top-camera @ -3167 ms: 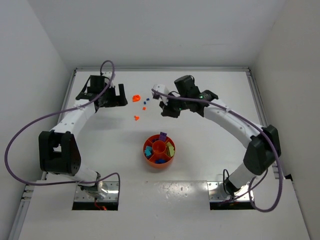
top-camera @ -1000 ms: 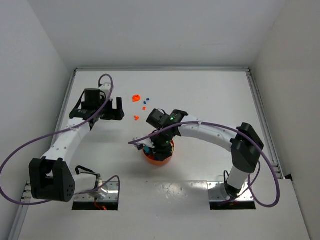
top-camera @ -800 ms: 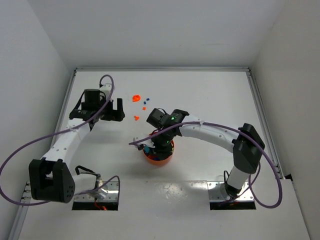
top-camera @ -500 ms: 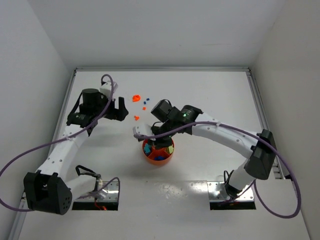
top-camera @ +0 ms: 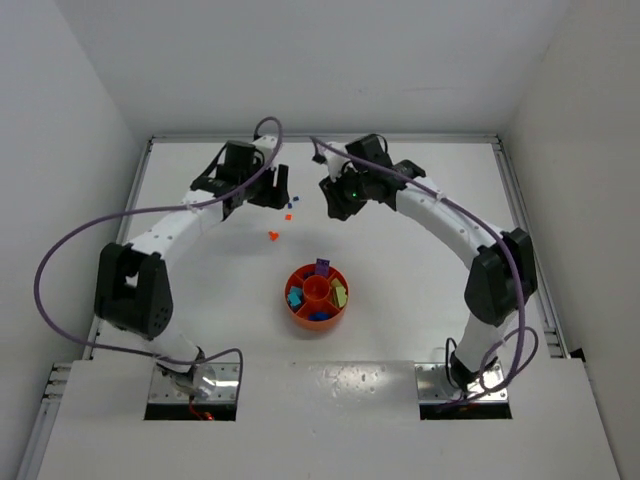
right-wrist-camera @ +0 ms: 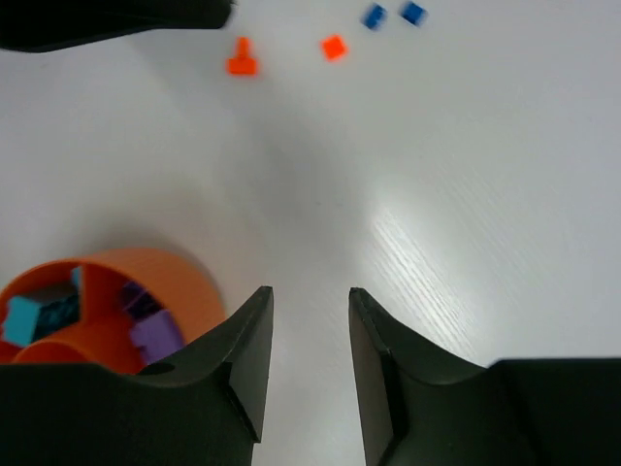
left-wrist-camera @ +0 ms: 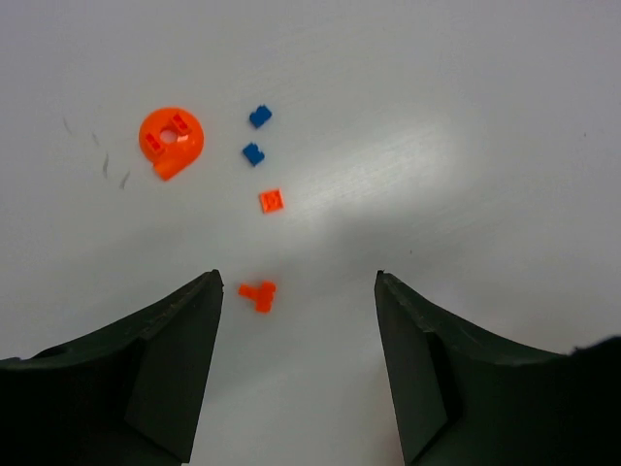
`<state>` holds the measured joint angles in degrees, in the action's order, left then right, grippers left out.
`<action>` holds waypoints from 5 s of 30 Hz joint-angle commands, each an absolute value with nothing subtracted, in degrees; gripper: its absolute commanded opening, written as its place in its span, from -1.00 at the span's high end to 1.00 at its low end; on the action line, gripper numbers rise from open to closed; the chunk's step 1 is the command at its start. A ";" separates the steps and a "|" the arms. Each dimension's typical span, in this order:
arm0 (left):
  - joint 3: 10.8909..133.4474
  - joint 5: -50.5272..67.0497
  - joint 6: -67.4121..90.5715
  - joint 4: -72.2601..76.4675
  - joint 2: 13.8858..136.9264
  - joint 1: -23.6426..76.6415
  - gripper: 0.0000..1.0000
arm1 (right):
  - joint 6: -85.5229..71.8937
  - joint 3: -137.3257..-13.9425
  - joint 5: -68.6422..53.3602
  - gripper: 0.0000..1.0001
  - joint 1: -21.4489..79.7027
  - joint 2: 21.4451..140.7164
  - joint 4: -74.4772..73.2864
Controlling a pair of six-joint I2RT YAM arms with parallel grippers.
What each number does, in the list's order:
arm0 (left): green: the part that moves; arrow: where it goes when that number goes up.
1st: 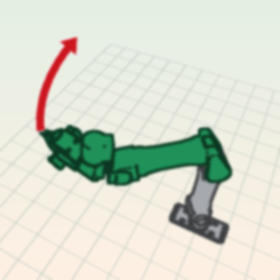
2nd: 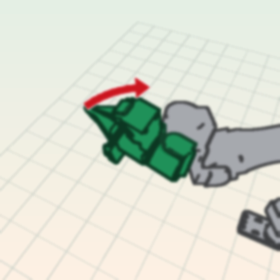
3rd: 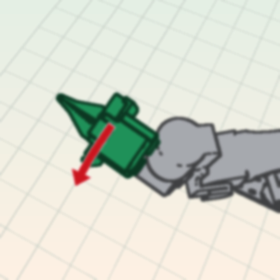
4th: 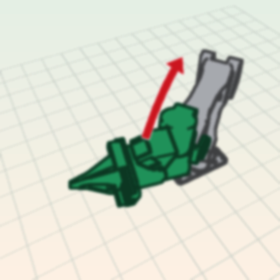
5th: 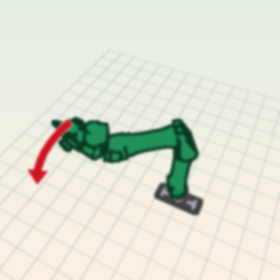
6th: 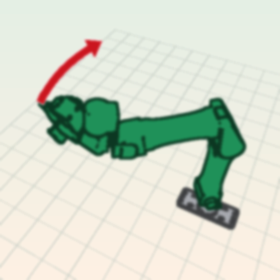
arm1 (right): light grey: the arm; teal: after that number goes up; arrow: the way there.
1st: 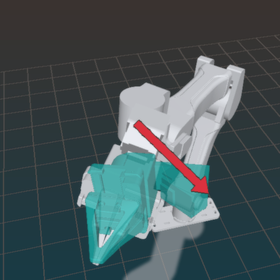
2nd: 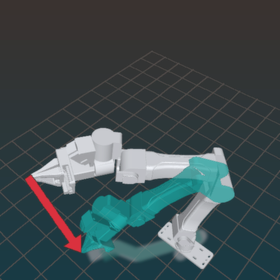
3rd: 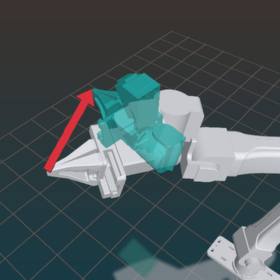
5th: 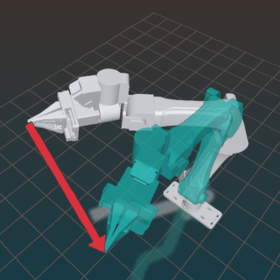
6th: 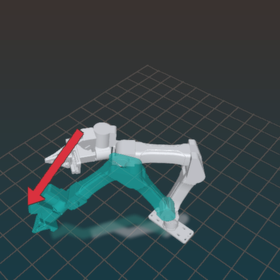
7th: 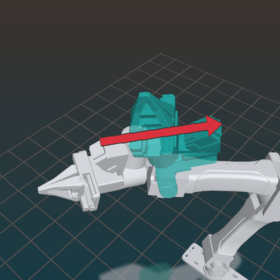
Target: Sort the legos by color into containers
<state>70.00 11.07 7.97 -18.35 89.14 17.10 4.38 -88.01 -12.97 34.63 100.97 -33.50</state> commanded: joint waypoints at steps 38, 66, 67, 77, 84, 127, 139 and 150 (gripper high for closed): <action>97.21 -10.46 21.27 -23.20 124.54 21.27 0.00 | -2.81 -87.89 -20.04 0.22 17.93 106.17 -32.52; 101.68 -7.56 20.74 -23.20 131.65 21.80 0.11 | -2.29 -90.62 -18.98 0.22 17.93 109.86 -33.05; 101.69 -7.56 20.74 -23.20 131.66 21.80 0.11 | -2.29 -90.62 -18.98 0.22 17.93 109.86 -33.05; 99.77 -6.33 20.21 -23.20 130.00 21.27 0.13 | -2.29 -91.14 -18.46 0.22 17.93 109.86 -33.05; 92.37 -5.71 20.21 -24.43 125.42 20.74 0.17 | -2.29 -90.09 -18.46 0.22 17.93 109.86 -33.05; 67.42 20.11 10.29 -12.91 88.00 26.27 0.89 | -4.66 -80.07 -22.59 0.22 18.46 102.66 -29.89; 61.35 31.79 -7.45 -32.39 67.52 32.60 0.92 | -8.53 -76.82 -27.07 0.19 18.46 99.14 -26.19; 55.91 36.12 -12.22 -37.79 63.11 41.13 0.92 | -0.53 -69.70 -21.19 -0.07 17.31 88.34 -28.91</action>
<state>58.19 33.36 -10.96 -35.81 64.25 38.89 -3.60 -71.99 -23.64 18.06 92.16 -28.95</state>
